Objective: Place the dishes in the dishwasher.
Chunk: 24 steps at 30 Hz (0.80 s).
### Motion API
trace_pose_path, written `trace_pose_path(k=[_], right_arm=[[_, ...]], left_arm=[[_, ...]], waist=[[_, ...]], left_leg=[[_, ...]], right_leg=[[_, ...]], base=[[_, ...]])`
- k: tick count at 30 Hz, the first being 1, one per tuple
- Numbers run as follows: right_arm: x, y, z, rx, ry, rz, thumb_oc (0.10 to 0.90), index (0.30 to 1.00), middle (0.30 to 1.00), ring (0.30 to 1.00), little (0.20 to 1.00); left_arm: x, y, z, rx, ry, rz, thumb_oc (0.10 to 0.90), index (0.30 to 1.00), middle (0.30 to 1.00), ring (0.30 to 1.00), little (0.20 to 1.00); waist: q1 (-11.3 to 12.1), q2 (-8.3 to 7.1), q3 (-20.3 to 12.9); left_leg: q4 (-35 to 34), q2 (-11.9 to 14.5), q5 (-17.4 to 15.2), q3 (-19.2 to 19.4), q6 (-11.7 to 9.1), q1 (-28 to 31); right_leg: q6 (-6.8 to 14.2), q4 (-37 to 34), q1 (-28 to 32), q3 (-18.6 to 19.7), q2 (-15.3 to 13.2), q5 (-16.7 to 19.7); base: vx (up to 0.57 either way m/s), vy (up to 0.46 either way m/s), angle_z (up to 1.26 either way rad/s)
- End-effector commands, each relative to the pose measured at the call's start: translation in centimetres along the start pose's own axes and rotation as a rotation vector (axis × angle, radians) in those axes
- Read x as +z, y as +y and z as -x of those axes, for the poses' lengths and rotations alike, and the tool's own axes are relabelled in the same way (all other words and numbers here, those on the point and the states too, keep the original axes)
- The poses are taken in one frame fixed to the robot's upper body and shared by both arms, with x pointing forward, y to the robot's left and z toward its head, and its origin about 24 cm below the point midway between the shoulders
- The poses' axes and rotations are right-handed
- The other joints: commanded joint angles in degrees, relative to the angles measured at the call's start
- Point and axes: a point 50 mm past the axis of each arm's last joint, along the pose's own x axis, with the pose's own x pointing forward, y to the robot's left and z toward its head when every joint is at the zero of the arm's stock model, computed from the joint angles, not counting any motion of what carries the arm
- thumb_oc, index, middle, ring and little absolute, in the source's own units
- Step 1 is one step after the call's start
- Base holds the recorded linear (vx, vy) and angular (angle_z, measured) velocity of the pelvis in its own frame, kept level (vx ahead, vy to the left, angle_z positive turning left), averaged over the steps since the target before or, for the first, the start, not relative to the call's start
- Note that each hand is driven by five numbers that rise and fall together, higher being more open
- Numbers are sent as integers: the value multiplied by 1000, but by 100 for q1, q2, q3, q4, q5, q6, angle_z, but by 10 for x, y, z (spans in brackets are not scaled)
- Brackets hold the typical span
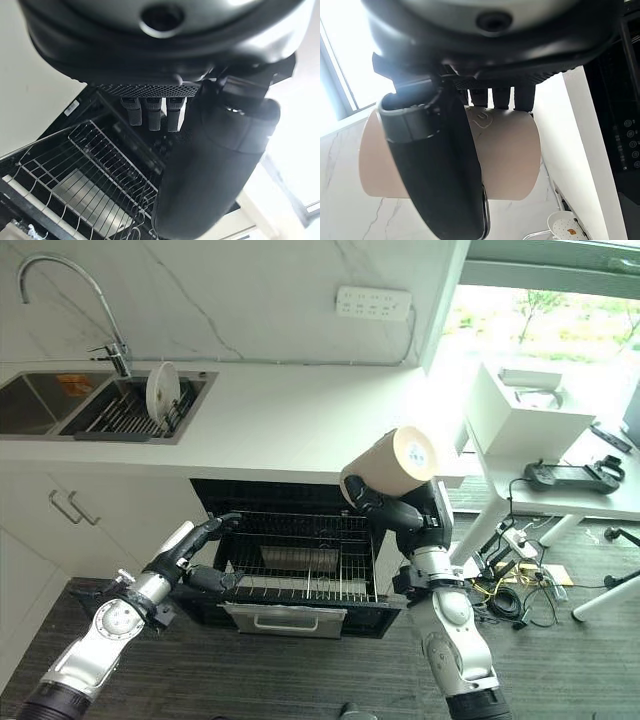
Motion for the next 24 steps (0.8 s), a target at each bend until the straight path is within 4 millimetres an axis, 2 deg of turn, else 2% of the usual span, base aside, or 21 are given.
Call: trace_pose_path(k=[1, 6, 13, 15, 19, 24], right_arm=[[53, 20, -7, 145, -261, 30, 400, 300, 300, 300, 300], [51, 19, -1, 156, -238, 38, 400, 300, 300, 300, 300], [63, 34, -18, 188, -333, 57, 400, 300, 300, 300, 300], [64, 36, -20, 191, -340, 59, 400, 300, 300, 300, 300], [74, 43, -26, 210, -379, 49, 400, 300, 300, 300, 300], [97, 58, -38, 251, -464, 73, 400, 300, 300, 300, 300]], left_arm=[[56, 33, -13, 75, -246, -19, 800, 900, 900, 900, 900], [68, 38, -2, 120, -328, 5, 800, 900, 900, 900, 900], [106, 54, -7, 247, -482, 13, 800, 900, 900, 900, 900], [110, 55, -7, 251, -493, 8, 800, 900, 900, 900, 900], [126, 68, -7, 305, -549, 10, 800, 900, 900, 900, 900], [146, 76, -19, 256, -538, -13, 800, 900, 900, 900, 900]], waist=[[5, 103, -214], [-20, 99, -108], [38, 153, 514], [45, 163, 557], [17, 200, 748], [30, 218, 1173]], left_leg=[[-202, 344, -78, -380, -124, 196], [-202, 352, -39, -370, -145, 126], [-202, 245, 140, -583, -155, -457], [-202, 243, 149, -602, -160, -492], [-202, 247, 201, -631, -199, -635], [-202, 219, 291, -720, -224, -937]], right_leg=[[611, 580, 33, -36, -416, -393], [613, 580, -51, 19, -421, -372], [586, 580, -596, 208, -451, -203], [587, 580, -624, 198, -471, -196], [576, 580, -746, 168, -518, -178], [538, 580, -959, 183, -521, -160]], base=[[127, -16, -4], [44, -17, -2], [-150, -10, -12], [-73, -25, 0], [-129, 13, 1], [-207, 27, 0]])
